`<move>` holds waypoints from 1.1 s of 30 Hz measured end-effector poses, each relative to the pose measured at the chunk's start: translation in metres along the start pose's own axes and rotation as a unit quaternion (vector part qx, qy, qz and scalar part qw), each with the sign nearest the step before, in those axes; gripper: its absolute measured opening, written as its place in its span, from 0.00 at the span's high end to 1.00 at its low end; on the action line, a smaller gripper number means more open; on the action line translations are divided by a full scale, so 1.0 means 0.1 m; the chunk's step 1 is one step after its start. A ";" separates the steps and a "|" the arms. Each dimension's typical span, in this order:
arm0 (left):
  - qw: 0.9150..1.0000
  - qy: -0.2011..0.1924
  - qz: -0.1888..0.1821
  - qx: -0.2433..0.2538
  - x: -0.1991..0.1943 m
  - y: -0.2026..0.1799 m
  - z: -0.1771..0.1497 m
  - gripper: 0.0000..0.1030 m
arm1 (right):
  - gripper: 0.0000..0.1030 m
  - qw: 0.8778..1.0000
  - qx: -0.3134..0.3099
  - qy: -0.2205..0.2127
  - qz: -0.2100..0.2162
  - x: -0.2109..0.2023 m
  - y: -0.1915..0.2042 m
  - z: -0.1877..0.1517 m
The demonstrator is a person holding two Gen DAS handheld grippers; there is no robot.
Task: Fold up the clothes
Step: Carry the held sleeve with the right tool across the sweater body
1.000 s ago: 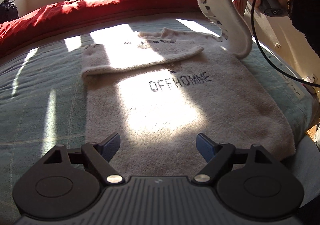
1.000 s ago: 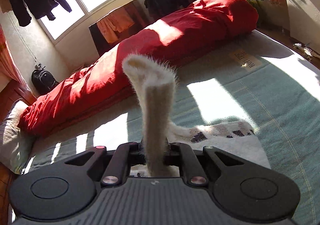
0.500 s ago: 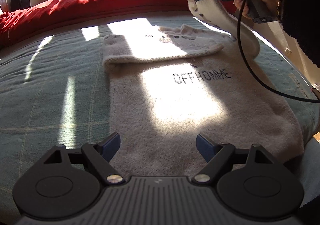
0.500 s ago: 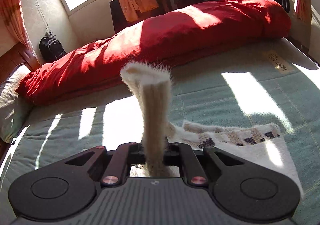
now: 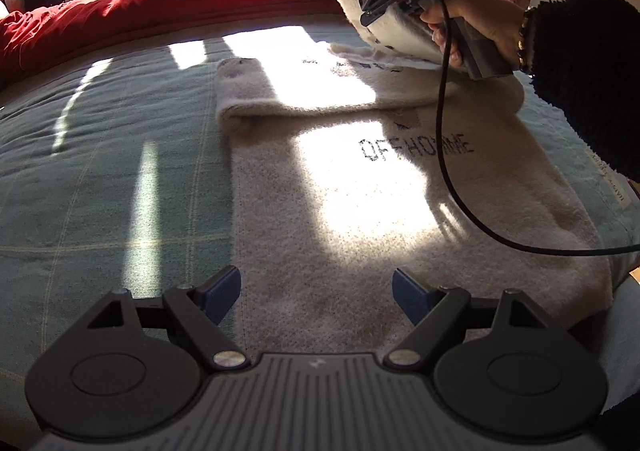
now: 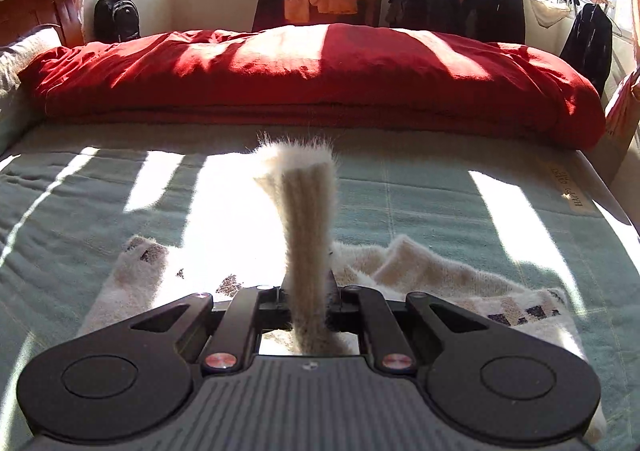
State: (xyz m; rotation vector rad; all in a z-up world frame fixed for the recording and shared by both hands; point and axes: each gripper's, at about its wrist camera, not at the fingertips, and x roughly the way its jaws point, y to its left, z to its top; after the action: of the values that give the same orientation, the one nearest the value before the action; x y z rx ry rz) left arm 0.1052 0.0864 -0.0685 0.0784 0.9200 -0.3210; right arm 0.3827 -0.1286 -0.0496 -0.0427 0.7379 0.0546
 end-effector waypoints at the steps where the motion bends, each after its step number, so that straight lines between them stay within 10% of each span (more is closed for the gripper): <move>1: 1.000 0.000 0.000 -0.001 0.00 0.00 0.00 0.19 | 0.88 1.000 -0.008 0.000 -0.001 0.02 0.04 -0.01; 33: 0.999 0.007 -0.011 -0.034 0.10 0.13 -0.08 0.19 | 0.88 0.996 -0.078 0.035 -0.007 0.42 0.57 -0.23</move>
State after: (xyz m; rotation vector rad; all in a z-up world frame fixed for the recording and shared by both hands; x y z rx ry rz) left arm 0.1084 0.0978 -0.0825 0.0080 0.9446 -0.3094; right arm 0.3945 -0.0714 -0.0966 -0.1992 0.8024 0.0973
